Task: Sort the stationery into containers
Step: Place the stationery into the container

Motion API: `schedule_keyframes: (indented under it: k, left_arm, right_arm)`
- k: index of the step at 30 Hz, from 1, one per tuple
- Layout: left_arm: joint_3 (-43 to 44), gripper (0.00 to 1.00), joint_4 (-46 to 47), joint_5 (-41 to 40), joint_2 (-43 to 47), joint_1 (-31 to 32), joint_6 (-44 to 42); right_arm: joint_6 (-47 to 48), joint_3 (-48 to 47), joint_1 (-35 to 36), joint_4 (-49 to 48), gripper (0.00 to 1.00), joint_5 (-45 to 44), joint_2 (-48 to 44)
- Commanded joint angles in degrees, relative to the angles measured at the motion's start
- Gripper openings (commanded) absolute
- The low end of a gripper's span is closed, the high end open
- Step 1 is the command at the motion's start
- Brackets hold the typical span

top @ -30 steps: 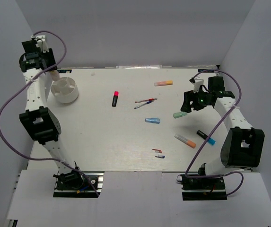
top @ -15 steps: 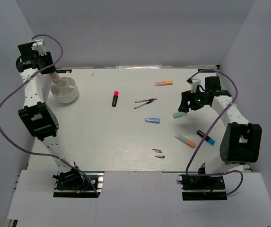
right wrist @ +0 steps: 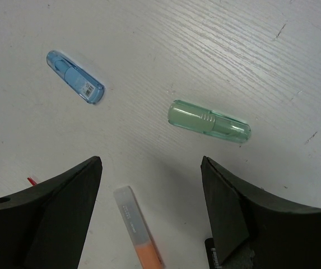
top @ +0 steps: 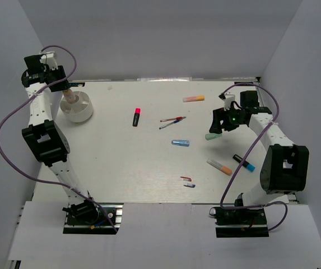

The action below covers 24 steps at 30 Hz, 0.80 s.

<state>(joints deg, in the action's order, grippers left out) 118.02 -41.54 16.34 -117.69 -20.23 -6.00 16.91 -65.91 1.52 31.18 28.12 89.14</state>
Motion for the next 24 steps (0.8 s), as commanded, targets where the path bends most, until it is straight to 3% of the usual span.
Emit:
schedule_keyframes:
  k: [1,5,8,13,17,24]
  left_arm:
    - [-1.0,0.02,2.4,2.5,3.0,0.0,0.5]
    - [-1.9,0.04,3.9,1.9,2.3,0.6,-0.1]
    - [-3.0,0.1,5.0,1.4,2.2,0.6,0.1]
    - [-10.1,0.32,11.3,3.6,5.7,1.2,-0.3]
    - [-14.8,0.42,14.8,4.6,6.9,1.2,-0.3]
    - [-15.5,0.61,17.3,5.9,12.5,1.2,0.5]
  right_arm:
    - [-0.2,-2.2,0.1,-1.2,0.77,1.0,0.2]
    - [0.0,-2.6,0.1,-1.0,0.77,0.9,0.2]
    - [-0.1,-2.8,0.1,-1.1,0.77,0.7,0.1]
    - [-0.5,-2.1,0.0,-1.6,0.77,0.8,-0.5]
    - [-0.6,-2.1,0.1,-1.6,0.77,0.9,-0.9]
    - [-0.3,-2.4,0.0,-0.9,0.77,0.3,-2.0]
